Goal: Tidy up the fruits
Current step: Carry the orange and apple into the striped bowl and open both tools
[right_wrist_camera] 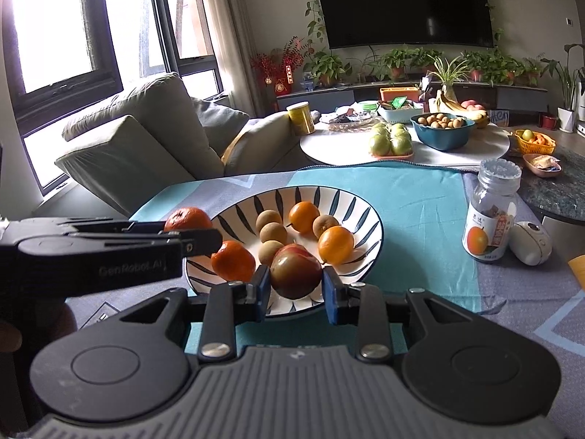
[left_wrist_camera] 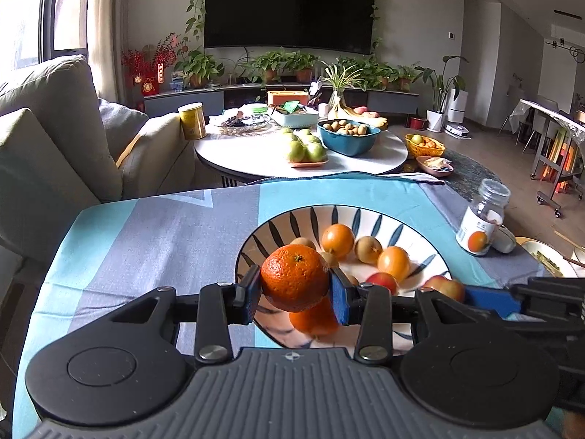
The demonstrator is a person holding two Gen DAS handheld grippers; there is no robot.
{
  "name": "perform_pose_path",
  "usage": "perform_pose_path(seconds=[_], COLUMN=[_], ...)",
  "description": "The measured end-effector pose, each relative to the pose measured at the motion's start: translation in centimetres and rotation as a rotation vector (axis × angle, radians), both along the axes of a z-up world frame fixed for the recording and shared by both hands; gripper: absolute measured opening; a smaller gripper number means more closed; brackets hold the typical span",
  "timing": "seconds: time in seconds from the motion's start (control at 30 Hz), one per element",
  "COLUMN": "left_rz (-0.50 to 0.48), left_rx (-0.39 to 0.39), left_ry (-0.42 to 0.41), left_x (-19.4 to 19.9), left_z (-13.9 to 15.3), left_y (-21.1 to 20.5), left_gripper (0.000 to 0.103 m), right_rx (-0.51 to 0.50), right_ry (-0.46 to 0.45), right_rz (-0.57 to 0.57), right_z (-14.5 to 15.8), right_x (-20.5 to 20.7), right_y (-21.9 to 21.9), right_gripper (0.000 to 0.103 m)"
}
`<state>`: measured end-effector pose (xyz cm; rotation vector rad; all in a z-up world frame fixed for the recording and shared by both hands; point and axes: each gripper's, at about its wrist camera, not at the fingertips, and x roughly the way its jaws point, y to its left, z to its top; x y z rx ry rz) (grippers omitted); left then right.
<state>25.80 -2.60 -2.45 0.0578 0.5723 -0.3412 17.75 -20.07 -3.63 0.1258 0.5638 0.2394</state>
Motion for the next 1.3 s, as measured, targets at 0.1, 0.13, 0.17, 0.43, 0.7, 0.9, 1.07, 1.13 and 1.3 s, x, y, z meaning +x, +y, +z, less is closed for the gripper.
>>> perform_pose_path(seconds=[0.1, 0.13, 0.17, 0.43, 0.7, 0.9, 1.07, 1.13, 1.3], left_rz=[0.015, 0.015, 0.015, 0.024, 0.027, 0.025, 0.048, 0.058, 0.072], left_rx=[0.005, -0.001, -0.004, -0.010, -0.008, -0.011, 0.006, 0.006, -0.010], left_ry=[0.021, 0.019, 0.018, 0.049, 0.084, 0.053, 0.022, 0.020, 0.012], left_x=[1.2, 1.4, 1.6, 3.2, 4.2, 3.7, 3.3, 3.2, 2.3], left_z=[-0.5, -0.7, -0.7, -1.1, -1.8, -1.4, -0.9, -0.8, -0.5], left_y=[-0.3, -0.3, -0.4, -0.5, -0.8, -0.9, -0.7, -0.5, 0.2], left_gripper=[0.037, 0.037, 0.037, 0.037, 0.037, 0.037, 0.037, 0.037, 0.037], right_rx=[0.002, 0.002, 0.004, 0.009, 0.016, 0.032, 0.038, 0.039, 0.044], right_ry=[0.009, 0.012, 0.015, 0.015, 0.012, -0.009, -0.009, -0.010, -0.010], right_rz=[0.006, 0.009, 0.012, 0.022, 0.018, 0.007, 0.003, 0.002, -0.002], right_z=[-0.2, -0.3, -0.4, -0.7, -0.7, -0.4, -0.4, -0.4, -0.3], right_x=[0.4, 0.5, 0.6, 0.9, 0.8, 0.6, 0.7, 0.7, 0.4], right_y=[0.0, 0.0, 0.0, 0.1, 0.0, -0.2, -0.3, -0.3, -0.3], right_gripper=[0.078, 0.078, 0.078, 0.078, 0.078, 0.079, 0.079, 0.079, 0.079])
